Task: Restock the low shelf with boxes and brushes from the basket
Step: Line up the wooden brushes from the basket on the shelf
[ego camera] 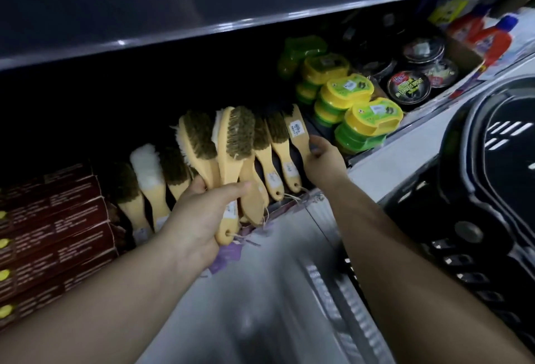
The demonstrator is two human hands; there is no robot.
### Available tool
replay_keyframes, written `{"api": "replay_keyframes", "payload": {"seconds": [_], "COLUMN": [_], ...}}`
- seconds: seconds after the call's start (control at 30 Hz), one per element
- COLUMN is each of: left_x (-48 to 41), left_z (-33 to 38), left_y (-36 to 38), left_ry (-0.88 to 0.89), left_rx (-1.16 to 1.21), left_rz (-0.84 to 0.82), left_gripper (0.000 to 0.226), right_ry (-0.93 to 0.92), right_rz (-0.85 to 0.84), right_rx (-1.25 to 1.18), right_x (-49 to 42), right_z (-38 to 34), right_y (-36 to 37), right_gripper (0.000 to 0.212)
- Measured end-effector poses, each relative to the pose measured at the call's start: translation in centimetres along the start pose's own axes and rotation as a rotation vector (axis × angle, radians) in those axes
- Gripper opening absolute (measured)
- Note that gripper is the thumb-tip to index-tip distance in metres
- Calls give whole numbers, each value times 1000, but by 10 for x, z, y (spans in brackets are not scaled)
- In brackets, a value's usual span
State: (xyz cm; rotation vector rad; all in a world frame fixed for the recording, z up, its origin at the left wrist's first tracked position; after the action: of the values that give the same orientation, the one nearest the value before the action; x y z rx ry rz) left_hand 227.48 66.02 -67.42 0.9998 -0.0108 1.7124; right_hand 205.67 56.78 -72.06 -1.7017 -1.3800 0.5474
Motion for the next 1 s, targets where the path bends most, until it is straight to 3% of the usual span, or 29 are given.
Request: {"api": "replay_keyframes", "payload": {"seconds": [0.13, 0.2, 0.27, 0.3, 0.43, 0.5, 0.63, 0.7, 0.83, 0.9, 1.0], "left_x": [6, 9, 13, 15, 25, 30, 41, 44, 47, 48, 47], "left_z": [-2, -2, -1, 1, 12, 17, 28, 39, 73, 80, 78], "left_y": [-4, -8, -13, -16, -30, -42, -67, -83, -131, -149, -156], "left_ry": [-32, -37, -32, -25, 27, 48, 75, 139, 280, 290, 236], "left_rx": [32, 37, 46, 56, 88, 92, 86, 59, 129, 174, 146], "left_rz": [-32, -46, -51, -53, -76, -85, -107, -64, 153, 194, 197], "left_gripper": [30, 30, 32, 33, 41, 41, 37, 31, 17, 15, 14], "right_ry": [34, -65, -170, -193, -147, -137, -85, -100, -133, -205, -263], "right_rz": [82, 200, 213, 115, -618, -738, -865, -880, -693, -629, -623], "right_rx": [146, 207, 128, 31, -382, -539, -730, -717, -495, -378, -300], "right_x": [9, 25, 47, 61, 134, 153, 161, 162, 152, 151, 156], "right_z": [-2, -17, -41, -53, -100, -114, -130, -135, -137, -143, -155], "right_y": [-8, -19, -27, -24, 15, 27, 38, 46, 61, 69, 92], "right_gripper": [45, 39, 26, 22, 25, 16, 25, 19, 15, 7, 14]}}
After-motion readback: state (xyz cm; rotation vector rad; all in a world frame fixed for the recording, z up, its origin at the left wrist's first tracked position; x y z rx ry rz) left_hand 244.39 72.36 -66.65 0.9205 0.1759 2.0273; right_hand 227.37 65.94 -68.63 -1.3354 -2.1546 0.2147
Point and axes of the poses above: each hand's wrist, its own x-axis away from the middle knuckle, its own y-axis out of the palm, z = x × y, the point moved 5 cm from there along -x, towards the middle knuckle, and after that the axes turned 14 degrees about x, right-handed, at the moved point
